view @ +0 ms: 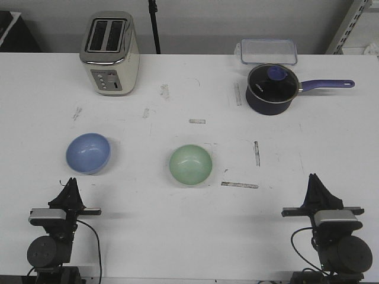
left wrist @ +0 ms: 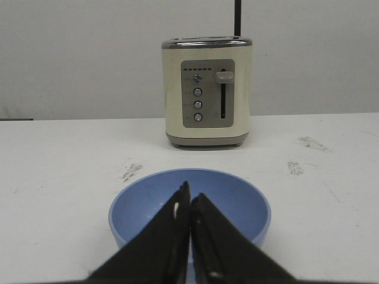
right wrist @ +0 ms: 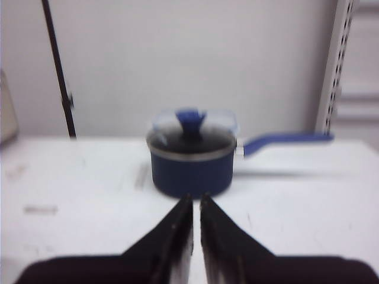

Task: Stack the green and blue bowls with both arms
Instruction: 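Move the left gripper forward to the light blue bowl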

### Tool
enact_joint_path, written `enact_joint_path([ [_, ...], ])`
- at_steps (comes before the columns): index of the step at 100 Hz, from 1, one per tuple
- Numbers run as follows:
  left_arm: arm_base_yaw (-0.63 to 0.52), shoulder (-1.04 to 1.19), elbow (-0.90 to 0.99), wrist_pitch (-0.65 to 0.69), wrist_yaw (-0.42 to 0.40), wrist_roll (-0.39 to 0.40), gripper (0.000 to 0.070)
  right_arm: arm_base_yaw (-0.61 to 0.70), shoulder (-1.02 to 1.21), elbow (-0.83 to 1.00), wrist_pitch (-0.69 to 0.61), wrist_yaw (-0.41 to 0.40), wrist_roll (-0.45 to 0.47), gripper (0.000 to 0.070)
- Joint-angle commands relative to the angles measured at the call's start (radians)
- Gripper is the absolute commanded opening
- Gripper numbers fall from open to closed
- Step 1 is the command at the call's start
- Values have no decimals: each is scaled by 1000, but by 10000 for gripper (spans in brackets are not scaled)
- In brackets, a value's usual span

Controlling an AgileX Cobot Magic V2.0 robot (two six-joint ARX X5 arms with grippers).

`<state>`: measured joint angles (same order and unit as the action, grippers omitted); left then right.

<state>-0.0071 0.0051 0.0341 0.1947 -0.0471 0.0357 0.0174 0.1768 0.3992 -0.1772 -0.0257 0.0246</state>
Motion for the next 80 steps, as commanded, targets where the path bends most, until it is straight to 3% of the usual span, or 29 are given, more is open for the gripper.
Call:
enact_joint_path([
  [1,1,-2,-22,15,2,3,1,-1,-29,6,5,0,12,13],
  [80,0,-2,-22,14,2,2,1,-1,-103,6,12,0,12,14],
])
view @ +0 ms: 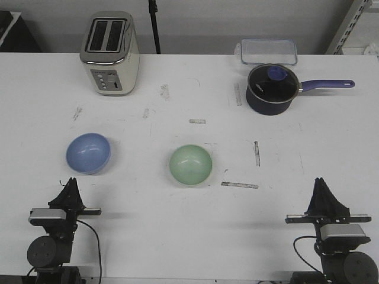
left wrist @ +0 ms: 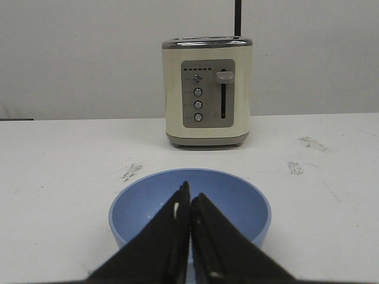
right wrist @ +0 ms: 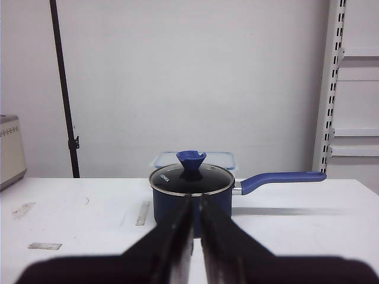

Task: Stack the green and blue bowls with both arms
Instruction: 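Move the left gripper forward to the light blue bowl, then grasp the rim of the light blue bowl with the left gripper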

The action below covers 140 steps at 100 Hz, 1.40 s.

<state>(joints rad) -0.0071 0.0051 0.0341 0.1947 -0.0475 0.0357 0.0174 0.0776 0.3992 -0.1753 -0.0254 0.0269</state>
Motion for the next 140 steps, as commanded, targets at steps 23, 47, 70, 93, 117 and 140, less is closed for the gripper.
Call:
enact_joint_path([
  [23,1,-2,-2,33,-2,-82,1,-1,-4,6,10,0,10,14],
  [47,1,14,123,15,-118,-77,1,-1,-4,6,10,0,10,14],
  [70,1,138,332,-130,-133,-70,1,-1,-4,6,10,0,10,14],
  [93,0,372,532,-233,-131,-73,1,-1,-4,6,10,0,10,14],
  [117,1,621,707,-346,-106,-73,1,-1,-4,6,10,0,10,14],
  [140,1,837,834,-537,-54,-91,1,-1,-4,6,10,0,10,14],
])
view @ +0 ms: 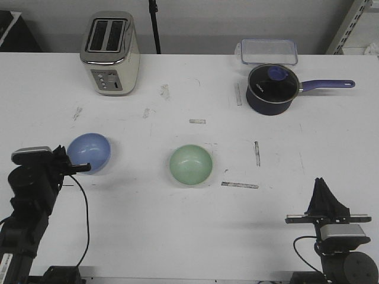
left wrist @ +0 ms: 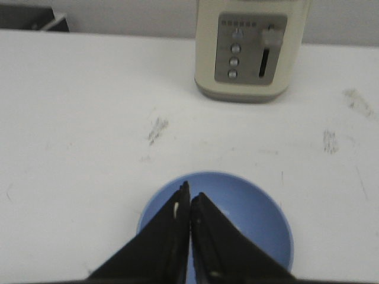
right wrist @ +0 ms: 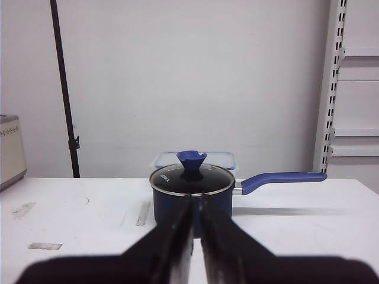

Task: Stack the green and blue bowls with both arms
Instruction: 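Grasp the rim of the light blue bowl with the left gripper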

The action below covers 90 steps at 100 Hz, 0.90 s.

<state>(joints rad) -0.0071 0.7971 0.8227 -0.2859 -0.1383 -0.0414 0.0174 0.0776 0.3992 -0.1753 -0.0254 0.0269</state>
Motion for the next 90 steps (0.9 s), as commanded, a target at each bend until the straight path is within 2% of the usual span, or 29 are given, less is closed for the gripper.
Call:
enact_joint_path([
  [1,1,54,51,-70,47,-18,1,-1,-4,6,10,0,10,14],
  [8,5,115,89,-160,92,-54,1,-1,-4,6,10,0,10,14],
  [28,61,272,219,-327,95,-65,1,-1,-4,6,10,0,10,14],
  [53,168,399,408,-494,107,-229,2,-1,-4,6,10,0,10,14],
  [62,227,438,441,-517,179,-243,1,-1,-4,6,10,0,10,14],
  [81,363,535,451,-542,446,-260,3,-1,-4,6,10,0,10,14],
  [90,395,583,451,-555,481,-259,9,-1,-4,6,10,0,10,13],
])
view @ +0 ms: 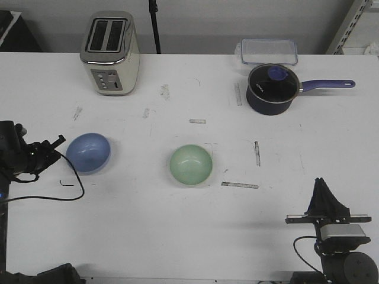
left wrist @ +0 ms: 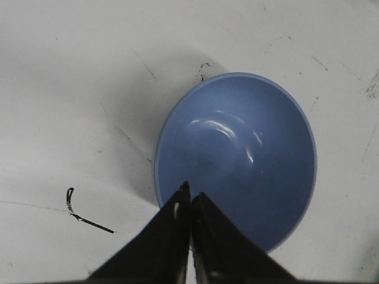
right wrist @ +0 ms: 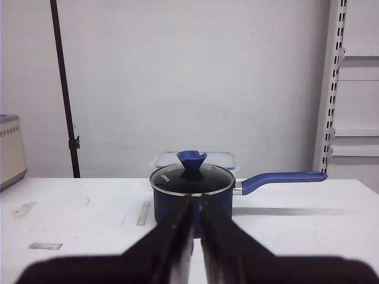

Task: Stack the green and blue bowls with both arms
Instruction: 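Grasp the rim of the light blue bowl with the left gripper, then lift the blue bowl and carry it over the green bowl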

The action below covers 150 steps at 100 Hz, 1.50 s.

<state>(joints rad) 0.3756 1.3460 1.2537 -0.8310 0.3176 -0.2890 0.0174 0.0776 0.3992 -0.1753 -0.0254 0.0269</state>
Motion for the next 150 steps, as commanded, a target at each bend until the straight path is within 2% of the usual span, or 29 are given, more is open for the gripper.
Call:
enact_joint_path([
  [1,15,39,19,-10,25,-11,13,-1,-4,6,10,0,10,13],
  [5,24,59,19,-12,23,-10,60,-1,-4,6,10,0,10,14],
  [15,32,105,19,-9,23,-9,266,-1,-4,6,10,0,10,14],
  [20,32,127,19,-5,23,-7,340,-1,-4,6,10,0,10,14],
  [38,17,199,19,0,24,-8,466,-1,-4,6,10,0,10,14],
  [51,2,236,19,18,24,-8,469,-1,-4,6,10,0,10,14],
  [81,-35,286,19,103,-6,-13,424,-1,-4,6,10,0,10,14],
  [91,-46,306,19,100,-11,-13,284,-1,-4,6,10,0,10,14],
  [96,-53,313,18,95,-12,-12,238,-1,-4,6,10,0,10,14],
  [112,-68,319,18,110,-15,-12,220,-1,-4,6,10,0,10,14],
  [122,-71,319,18,112,-19,-12,41,-1,-4,6,10,0,10,14],
  [127,-72,319,18,111,-22,-12,0,-1,-4,6,10,0,10,14],
  [150,-98,309,35,87,-21,-12,1,-1,-4,6,10,0,10,14],
])
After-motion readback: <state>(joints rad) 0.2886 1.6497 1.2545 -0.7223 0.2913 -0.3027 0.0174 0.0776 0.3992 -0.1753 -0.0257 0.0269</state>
